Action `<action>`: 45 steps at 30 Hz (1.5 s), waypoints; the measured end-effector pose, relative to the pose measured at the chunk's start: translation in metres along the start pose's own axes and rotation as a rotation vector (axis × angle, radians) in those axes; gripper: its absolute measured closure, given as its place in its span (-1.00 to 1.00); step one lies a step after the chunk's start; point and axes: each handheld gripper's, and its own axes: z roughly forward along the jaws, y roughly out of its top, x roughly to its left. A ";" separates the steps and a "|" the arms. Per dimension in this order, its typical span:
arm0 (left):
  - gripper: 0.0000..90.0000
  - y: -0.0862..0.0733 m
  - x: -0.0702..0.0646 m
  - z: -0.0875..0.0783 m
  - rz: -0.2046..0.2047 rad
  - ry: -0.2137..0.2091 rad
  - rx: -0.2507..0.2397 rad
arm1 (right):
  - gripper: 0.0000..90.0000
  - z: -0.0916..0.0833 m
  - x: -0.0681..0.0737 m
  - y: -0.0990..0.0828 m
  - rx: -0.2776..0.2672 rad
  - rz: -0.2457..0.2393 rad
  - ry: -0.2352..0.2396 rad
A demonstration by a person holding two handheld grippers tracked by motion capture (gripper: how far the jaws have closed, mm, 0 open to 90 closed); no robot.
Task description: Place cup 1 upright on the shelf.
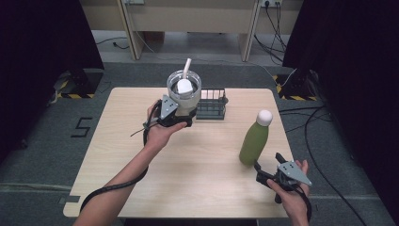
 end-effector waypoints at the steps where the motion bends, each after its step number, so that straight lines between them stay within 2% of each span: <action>1: -0.78 0.000 0.000 0.001 0.000 0.001 0.001 | -0.70 0.000 0.000 0.000 0.001 0.000 0.000; 10: -0.78 0.004 0.003 0.010 -0.004 0.008 0.000 | -0.70 0.000 0.000 0.000 -0.001 0.001 0.000; 28: -0.78 0.021 0.011 0.031 -0.005 0.029 -0.013 | -0.70 0.000 -0.001 -0.001 -0.001 0.007 0.001; 45: -0.78 0.028 0.020 0.052 -0.009 0.060 -0.006 | -0.70 0.000 -0.002 -0.001 0.000 0.012 0.002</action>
